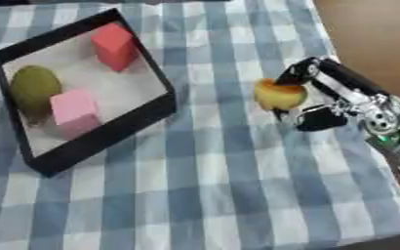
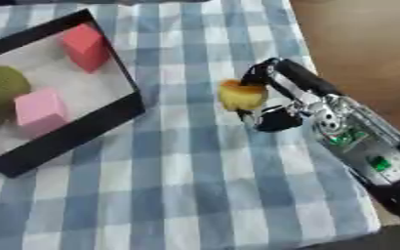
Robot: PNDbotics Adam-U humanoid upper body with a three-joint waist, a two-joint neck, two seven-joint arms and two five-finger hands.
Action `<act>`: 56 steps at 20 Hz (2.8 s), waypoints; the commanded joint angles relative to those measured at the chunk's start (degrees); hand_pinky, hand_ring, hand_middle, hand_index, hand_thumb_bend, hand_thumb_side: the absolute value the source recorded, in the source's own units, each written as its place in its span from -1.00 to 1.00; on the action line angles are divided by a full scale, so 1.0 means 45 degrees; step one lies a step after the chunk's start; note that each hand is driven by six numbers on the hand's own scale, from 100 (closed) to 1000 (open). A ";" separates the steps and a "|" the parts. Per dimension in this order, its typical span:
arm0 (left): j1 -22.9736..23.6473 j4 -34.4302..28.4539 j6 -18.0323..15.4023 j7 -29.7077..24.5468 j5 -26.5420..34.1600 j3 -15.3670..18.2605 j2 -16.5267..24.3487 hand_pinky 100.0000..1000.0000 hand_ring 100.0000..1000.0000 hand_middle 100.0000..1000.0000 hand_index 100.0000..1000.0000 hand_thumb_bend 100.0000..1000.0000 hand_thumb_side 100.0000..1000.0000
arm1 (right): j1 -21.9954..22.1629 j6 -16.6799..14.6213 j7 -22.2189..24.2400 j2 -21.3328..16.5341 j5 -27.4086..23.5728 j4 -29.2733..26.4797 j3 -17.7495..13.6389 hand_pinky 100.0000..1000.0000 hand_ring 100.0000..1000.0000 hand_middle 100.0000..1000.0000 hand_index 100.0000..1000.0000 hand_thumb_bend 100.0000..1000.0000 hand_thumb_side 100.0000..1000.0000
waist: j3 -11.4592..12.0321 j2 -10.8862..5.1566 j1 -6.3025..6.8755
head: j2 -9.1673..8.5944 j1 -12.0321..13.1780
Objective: Pick up objects on the table and place them in the box.
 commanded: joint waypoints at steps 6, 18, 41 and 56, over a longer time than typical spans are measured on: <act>0.0066 -0.0693 -0.0085 -0.0031 -0.0162 0.0124 0.0641 0.59 0.62 0.43 0.78 -0.59 0.79 | -0.2788 -0.0243 0.0293 -0.0257 -0.1297 -0.0819 -0.0552 0.53 0.11 -0.08 0.19 -0.70 -1.00 | 0.0021 -0.0483 -0.0100 | -0.0012 0.0008; 0.0154 -0.1217 0.0001 -0.0129 -0.0215 -0.0014 0.0605 0.59 0.61 0.42 0.78 -0.58 0.77 | -0.8870 0.0812 0.1547 0.3980 -0.0149 0.1995 0.0602 0.53 0.10 -0.09 0.19 -0.75 -1.00 | 0.0243 -0.0838 -0.0175 | -0.0012 -0.0589; 0.0204 -0.0941 -0.0041 -0.0167 0.0234 0.0253 0.2094 0.59 0.62 0.42 0.78 -0.56 0.75 | -1.0612 -0.2806 0.3365 0.7993 0.4142 1.0632 0.2101 0.53 0.15 -0.07 0.21 -0.72 -1.00 | 0.0506 -0.0834 -0.0360 | -0.0012 -0.0748; 0.0158 -0.0964 -0.0012 -0.0230 0.0175 0.0188 0.1898 0.59 0.62 0.42 0.78 -0.56 0.75 | -1.0137 -0.3557 0.3053 0.8373 0.4908 1.1678 0.1992 0.68 0.54 0.40 0.65 0.16 -0.80 | 0.0567 -0.0697 -0.0326 | -0.0012 -0.0735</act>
